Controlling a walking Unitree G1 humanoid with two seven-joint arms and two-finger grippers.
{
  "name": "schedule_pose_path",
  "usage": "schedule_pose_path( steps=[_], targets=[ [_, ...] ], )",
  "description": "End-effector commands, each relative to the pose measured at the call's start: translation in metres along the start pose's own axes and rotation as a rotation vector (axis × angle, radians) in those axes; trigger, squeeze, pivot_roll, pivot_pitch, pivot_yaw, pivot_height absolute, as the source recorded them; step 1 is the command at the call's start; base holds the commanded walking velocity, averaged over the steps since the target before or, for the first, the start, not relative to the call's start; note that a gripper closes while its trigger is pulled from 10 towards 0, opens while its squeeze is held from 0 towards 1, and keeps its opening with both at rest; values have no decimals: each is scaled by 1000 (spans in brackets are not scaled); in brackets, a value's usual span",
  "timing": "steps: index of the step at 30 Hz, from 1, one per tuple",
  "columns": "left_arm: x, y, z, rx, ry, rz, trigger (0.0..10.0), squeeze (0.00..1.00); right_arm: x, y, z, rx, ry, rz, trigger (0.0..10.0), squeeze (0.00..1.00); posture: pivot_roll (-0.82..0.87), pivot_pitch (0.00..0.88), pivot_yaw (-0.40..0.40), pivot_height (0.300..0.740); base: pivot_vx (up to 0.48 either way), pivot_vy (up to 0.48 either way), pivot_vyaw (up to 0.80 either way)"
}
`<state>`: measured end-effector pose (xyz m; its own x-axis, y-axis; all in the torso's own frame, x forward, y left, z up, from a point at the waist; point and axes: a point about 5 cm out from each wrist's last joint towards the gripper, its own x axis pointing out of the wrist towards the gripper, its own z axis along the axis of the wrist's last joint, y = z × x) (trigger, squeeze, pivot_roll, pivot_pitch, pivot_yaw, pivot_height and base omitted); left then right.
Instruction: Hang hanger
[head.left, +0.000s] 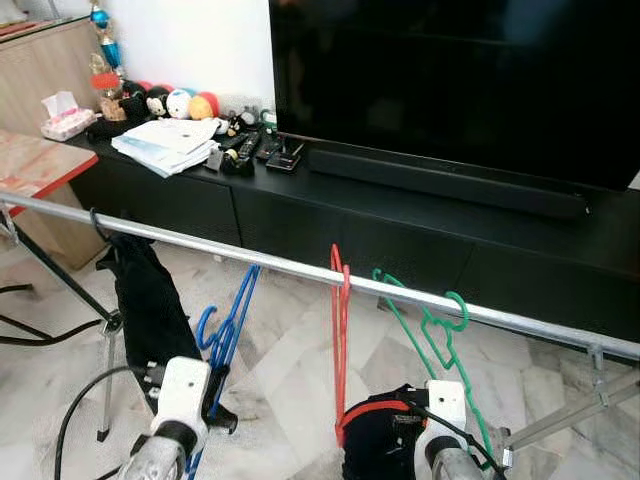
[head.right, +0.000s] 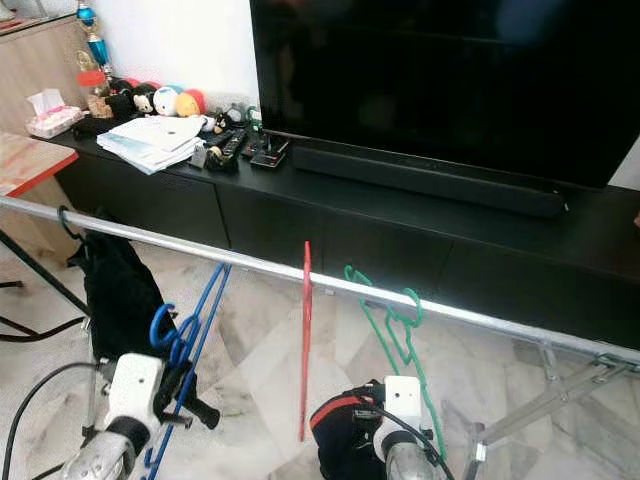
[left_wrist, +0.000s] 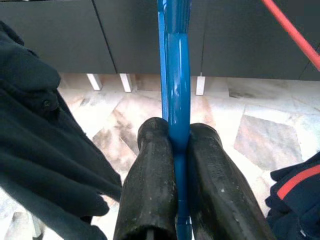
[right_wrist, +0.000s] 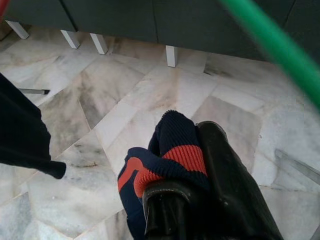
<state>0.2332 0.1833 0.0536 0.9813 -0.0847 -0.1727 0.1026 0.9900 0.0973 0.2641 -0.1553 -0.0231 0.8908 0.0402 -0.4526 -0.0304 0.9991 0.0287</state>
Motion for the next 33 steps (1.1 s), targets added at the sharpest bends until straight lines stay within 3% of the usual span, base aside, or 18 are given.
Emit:
schedule_pose_path(
  steps=[1,6,18,27,33],
  targets=[
    [-1,1,2,-2,0,10,10000,0,-1,0,-2,2,3,2,10000,0,96,59,14,740,0,0,0],
    [3,-3,1,-23,14,8,10000,0,-3,-4,-9,-1,41,-10,10000,0,93,63,13,740,0,119,0],
    [6,-6,8,-21,0,-5,10000,0,-10,-14,-25,41,103,-60,10000,0,92,66,21,740,0,473,0],
    [5,-7,7,-19,8,-21,10000,0,-10,-30,-26,209,114,-199,10000,0,93,67,24,740,0,0,-223],
    [6,-9,7,-22,12,-31,10000,0,-10,-32,-24,205,107,-199,10000,0,91,66,27,740,0,0,-800]
  ],
)
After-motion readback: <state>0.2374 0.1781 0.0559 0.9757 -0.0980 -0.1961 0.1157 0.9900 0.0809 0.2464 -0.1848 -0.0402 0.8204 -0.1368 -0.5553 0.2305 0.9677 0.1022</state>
